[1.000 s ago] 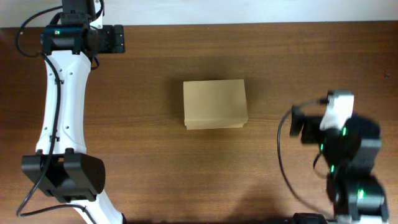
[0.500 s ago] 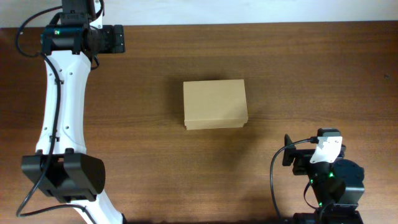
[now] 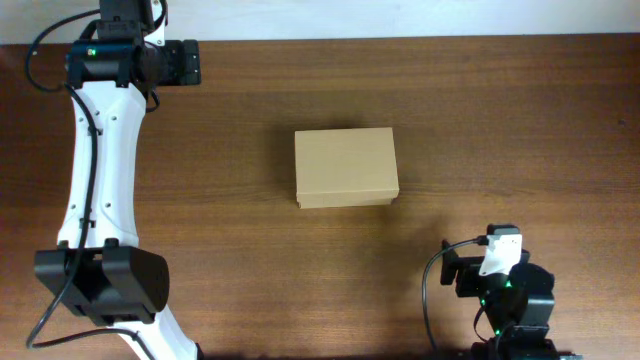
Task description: Pack container
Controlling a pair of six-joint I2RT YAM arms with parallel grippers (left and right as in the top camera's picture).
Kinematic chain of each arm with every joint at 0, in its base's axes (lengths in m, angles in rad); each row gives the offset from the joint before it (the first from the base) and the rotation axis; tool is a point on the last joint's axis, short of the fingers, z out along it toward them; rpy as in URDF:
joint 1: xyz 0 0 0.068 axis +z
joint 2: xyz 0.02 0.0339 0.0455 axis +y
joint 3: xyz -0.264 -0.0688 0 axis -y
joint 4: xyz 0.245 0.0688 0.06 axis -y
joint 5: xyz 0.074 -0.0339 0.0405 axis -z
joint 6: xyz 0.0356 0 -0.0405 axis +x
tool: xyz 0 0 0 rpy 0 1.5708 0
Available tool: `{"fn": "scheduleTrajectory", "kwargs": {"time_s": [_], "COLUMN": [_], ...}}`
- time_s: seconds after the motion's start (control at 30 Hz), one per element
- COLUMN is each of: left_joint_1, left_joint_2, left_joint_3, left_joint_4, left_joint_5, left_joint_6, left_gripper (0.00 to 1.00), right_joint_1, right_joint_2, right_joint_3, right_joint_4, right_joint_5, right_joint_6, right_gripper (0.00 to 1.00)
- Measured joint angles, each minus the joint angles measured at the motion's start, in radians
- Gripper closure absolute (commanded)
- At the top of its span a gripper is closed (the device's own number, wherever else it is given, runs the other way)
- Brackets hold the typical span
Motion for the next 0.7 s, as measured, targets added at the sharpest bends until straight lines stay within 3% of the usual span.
{"fn": "scheduleTrajectory", "kwargs": {"time_s": [0.4, 0.7], "left_joint_1": [0.0, 0.0], "left_joint_2": [0.0, 0.0], "left_joint_3": [0.0, 0.0], "left_joint_4": [0.0, 0.0], "left_joint_5": [0.0, 0.0], "left_joint_6": [0.0, 0.0], "left_gripper": [0.0, 0.0], "right_joint_1": [0.0, 0.0], "right_joint_2": [-0.232, -0.245], "right_joint_3": [-0.063, -0.064], "right_joint_4": [0.007, 0.007], "right_joint_5": [-0.028, -0.029], "right_joint_6": [0.0, 0.0], "right_gripper": [0.01, 0.01]}}
